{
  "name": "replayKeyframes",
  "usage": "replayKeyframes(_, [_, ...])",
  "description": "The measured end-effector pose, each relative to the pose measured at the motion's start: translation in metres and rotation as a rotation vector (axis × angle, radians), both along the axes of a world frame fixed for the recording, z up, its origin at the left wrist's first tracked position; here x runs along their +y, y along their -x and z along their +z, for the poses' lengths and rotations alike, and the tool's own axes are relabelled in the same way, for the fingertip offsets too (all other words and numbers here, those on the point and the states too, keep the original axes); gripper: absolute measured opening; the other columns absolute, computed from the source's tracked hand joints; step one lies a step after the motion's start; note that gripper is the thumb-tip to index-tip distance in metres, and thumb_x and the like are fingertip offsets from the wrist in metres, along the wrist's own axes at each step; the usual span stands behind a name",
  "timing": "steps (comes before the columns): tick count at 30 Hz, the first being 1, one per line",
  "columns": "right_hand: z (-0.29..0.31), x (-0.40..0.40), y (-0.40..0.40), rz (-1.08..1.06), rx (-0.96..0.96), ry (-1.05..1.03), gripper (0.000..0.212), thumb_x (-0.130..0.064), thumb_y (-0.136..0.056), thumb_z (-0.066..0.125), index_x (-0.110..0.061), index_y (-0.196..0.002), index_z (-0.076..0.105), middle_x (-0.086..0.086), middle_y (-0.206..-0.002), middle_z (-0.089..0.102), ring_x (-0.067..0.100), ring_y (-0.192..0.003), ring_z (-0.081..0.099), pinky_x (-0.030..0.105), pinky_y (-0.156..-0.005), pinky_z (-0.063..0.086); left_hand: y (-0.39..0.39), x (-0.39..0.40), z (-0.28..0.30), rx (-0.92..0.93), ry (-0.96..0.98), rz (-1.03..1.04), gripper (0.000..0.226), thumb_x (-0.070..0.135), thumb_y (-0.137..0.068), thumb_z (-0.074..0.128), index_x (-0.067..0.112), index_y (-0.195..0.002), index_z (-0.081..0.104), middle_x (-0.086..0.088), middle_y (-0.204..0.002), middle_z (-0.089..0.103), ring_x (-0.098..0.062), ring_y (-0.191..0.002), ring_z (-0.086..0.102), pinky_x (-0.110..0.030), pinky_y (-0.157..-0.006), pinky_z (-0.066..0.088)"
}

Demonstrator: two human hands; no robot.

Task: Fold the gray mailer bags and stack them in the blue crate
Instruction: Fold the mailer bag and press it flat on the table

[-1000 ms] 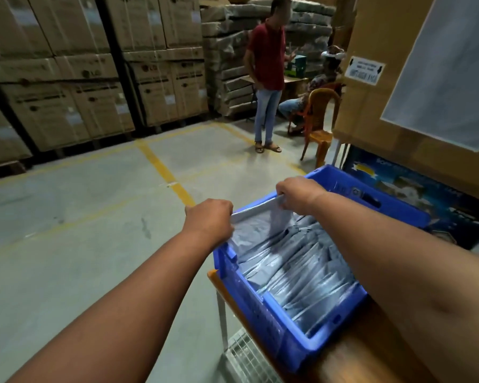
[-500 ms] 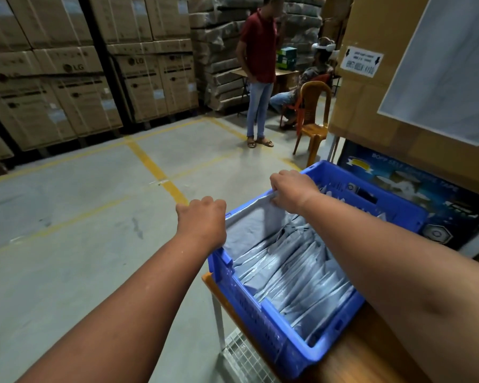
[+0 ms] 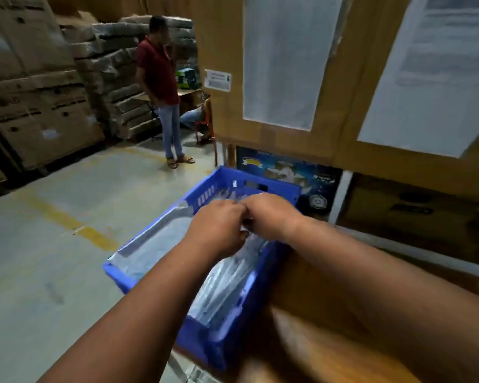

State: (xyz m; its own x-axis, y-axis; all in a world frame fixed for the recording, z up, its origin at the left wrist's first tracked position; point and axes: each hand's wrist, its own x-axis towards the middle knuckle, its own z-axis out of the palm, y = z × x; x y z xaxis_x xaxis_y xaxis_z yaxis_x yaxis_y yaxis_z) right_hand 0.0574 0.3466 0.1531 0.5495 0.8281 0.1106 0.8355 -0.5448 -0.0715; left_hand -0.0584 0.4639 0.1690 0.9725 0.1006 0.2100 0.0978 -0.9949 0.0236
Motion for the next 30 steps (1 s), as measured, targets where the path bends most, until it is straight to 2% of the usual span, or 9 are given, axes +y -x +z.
replayKeyframes(2, [0.000,-0.061,0.004,-0.124,0.054,-0.018,0.018,-0.033,-0.093,0.067,-0.037,-0.085,0.052,-0.007,-0.096,0.071,0.023,-0.091,0.069,0.040,-0.075,0.056,-0.021,-0.050,0.006,0.013,-0.022,-0.134,0.024,0.044,-0.088,0.072,0.026,-0.104,0.073,0.001,-0.106,0.072,-0.026,-0.102,0.068,-0.039,-0.082,0.056])
replayKeyframes(5, [-0.006,-0.163,0.005,-0.306,0.168,-0.098,0.012,-0.031,-0.091,0.070,-0.039,-0.091,0.061,-0.012,-0.094,0.069,0.017,-0.088,0.067,0.045,-0.079,0.060,-0.050,-0.128,0.007,0.065,-0.031,-0.315,0.023,0.045,-0.089,0.070,0.027,-0.104,0.073,0.002,-0.101,0.068,-0.024,-0.097,0.067,-0.041,-0.081,0.058])
replayKeyframes(9, [-0.019,-0.288,0.023,-0.504,0.241,-0.151,0.020,-0.027,-0.092,0.070,-0.041,-0.090,0.057,-0.007,-0.102,0.073,0.020,-0.095,0.068,0.041,-0.079,0.057,-0.073,-0.238,-0.005,0.142,0.036,-0.558,0.019,0.039,-0.093,0.071,0.033,-0.110,0.073,0.004,-0.107,0.068,-0.020,-0.103,0.067,-0.043,-0.090,0.059])
replayKeyframes(12, [-0.042,-0.373,0.038,-0.652,0.278,-0.118,0.011,-0.026,-0.094,0.066,-0.037,-0.093,0.062,-0.004,-0.103,0.073,0.023,-0.098,0.068,0.041,-0.080,0.056,-0.080,-0.320,-0.026,0.205,0.071,-0.709,0.016,0.038,-0.092,0.075,0.034,-0.108,0.073,0.009,-0.105,0.070,-0.015,-0.098,0.067,-0.038,-0.086,0.059])
replayKeyframes(16, [-0.072,-0.471,0.063,-0.764,0.315,-0.116,0.002,-0.032,-0.096,0.061,-0.032,-0.095,0.062,-0.001,-0.106,0.070,0.026,-0.101,0.065,0.043,-0.082,0.055,-0.083,-0.414,-0.067,0.335,0.119,-0.795,0.022,0.042,-0.088,0.074,0.036,-0.109,0.074,0.009,-0.103,0.069,-0.016,-0.096,0.067,-0.039,-0.081,0.059])
replayKeyframes(23, [-0.124,-0.585,0.087,-0.895,0.343,-0.065,0.026,-0.045,-0.098,0.059,-0.028,-0.113,0.071,0.002,-0.115,0.067,0.029,-0.107,0.064,0.041,-0.088,0.055,-0.083,-0.528,-0.128,0.407,0.089,-0.909,0.023,0.048,-0.094,0.064,0.029,-0.107,0.069,0.003,-0.101,0.067,-0.022,-0.096,0.064,-0.039,-0.078,0.055])
replayKeyframes(26, [-0.142,-0.622,0.091,-0.942,0.306,-0.024,0.035,-0.045,-0.095,0.060,-0.028,-0.124,0.070,0.005,-0.128,0.063,0.031,-0.118,0.060,0.046,-0.100,0.053,-0.091,-0.564,-0.149,0.394,0.063,-0.901,0.033,0.047,-0.092,0.068,0.027,-0.118,0.063,-0.001,-0.116,0.061,-0.025,-0.104,0.062,-0.039,-0.083,0.055])
replayKeyframes(28, [-0.156,-0.644,0.092,-0.963,0.252,0.018,0.042,-0.044,-0.094,0.059,-0.027,-0.131,0.067,0.007,-0.137,0.060,0.033,-0.124,0.056,0.048,-0.104,0.051,-0.098,-0.586,-0.163,0.380,0.000,-0.887,0.057,0.045,-0.089,0.071,0.026,-0.141,0.054,-0.007,-0.141,0.053,-0.032,-0.124,0.056,-0.046,-0.095,0.056])
replayKeyframes(30, [-0.171,-0.661,0.092,-0.977,0.193,0.081,0.050,-0.046,-0.091,0.059,-0.029,-0.138,0.063,0.009,-0.147,0.054,0.035,-0.133,0.051,0.052,-0.109,0.048,-0.105,-0.603,-0.179,0.407,-0.053,-0.836,0.079,0.043,-0.092,0.073,0.027,-0.159,0.036,-0.011,-0.166,0.031,-0.039,-0.146,0.039,-0.054,-0.110,0.049])
